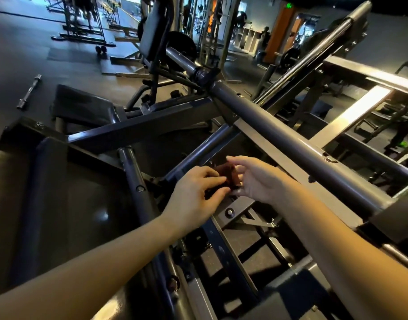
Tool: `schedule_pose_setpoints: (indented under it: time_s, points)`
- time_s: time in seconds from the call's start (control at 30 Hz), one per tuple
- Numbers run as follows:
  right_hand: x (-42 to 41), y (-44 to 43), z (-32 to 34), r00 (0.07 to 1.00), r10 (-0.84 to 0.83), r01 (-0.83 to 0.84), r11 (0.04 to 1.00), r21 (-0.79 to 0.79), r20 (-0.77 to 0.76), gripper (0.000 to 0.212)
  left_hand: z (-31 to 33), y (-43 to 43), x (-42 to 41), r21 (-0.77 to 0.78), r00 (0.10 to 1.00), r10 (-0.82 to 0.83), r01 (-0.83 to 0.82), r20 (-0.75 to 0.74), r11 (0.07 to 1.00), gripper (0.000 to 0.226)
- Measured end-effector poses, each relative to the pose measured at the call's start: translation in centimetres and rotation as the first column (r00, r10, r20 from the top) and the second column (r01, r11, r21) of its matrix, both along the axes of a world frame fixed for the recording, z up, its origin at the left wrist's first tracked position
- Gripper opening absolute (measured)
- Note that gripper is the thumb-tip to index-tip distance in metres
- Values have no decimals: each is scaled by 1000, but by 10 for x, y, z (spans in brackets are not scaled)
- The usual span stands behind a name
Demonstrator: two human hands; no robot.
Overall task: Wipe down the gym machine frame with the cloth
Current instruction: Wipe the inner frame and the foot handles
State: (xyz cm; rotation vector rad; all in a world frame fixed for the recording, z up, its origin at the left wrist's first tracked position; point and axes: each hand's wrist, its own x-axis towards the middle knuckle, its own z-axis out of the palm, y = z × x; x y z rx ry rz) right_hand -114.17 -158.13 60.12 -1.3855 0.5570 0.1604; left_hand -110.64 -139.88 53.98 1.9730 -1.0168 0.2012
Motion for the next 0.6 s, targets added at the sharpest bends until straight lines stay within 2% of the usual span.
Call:
schedule_pose_setpoints:
  time_s: [0.07, 0.13, 0.2, 0.23, 0.27, 0.33, 0.4, 0.47, 0.5, 0.57, 0.6]
  points:
    - [5, 0, -5, 998, 56, -56, 987, -153, -7, 45, -9, 4, 7, 18, 1000, -5, 5, -29, 1000, 28]
    - [11, -1, -10, 999, 54, -52, 952, -301, -1, 35, -17, 6, 17, 1, 991, 87, -87, -103, 996, 31]
    - [18, -1, -12, 992, 125, -122, 931, -344, -13, 31, -22, 8, 29, -3, 940, 164, -173, -298, 985, 46]
    - [23, 0, -14, 984, 175, -172, 923, -344, -23, 30, -24, 9, 37, 2, 877, 123, -138, -464, 990, 50]
    - [28, 0, -16, 979, 203, -201, 915, -349, -32, 29, -27, 10, 43, -19, 781, 53, -83, -623, 996, 46]
    - [40, 6, -25, 987, 160, -153, 921, -359, -10, 29, -34, 12, 52, -85, 615, -28, -64, -788, 994, 24]
    - [53, 14, -40, 999, 45, -38, 958, -283, 17, 33, -41, 8, 57, -117, 536, 17, -216, -844, 969, 18]
    - [67, 21, -58, 1000, -4, -1, 977, -215, -24, 32, -51, 1, 62, -100, 468, 83, -354, -880, 930, 16]
    - [75, 22, -68, 999, -9, -2, 975, -224, -49, 31, -58, -1, 65, -87, 446, 97, -374, -890, 924, 16]
    - [88, 18, -82, 998, 16, -34, 950, -312, -61, 31, -69, 3, 70, -18, 480, 157, -340, -863, 940, 23]
    - [94, 13, -87, 996, 68, -85, 909, -408, -55, 30, -77, 9, 73, 70, 561, 254, -328, -788, 942, 29]
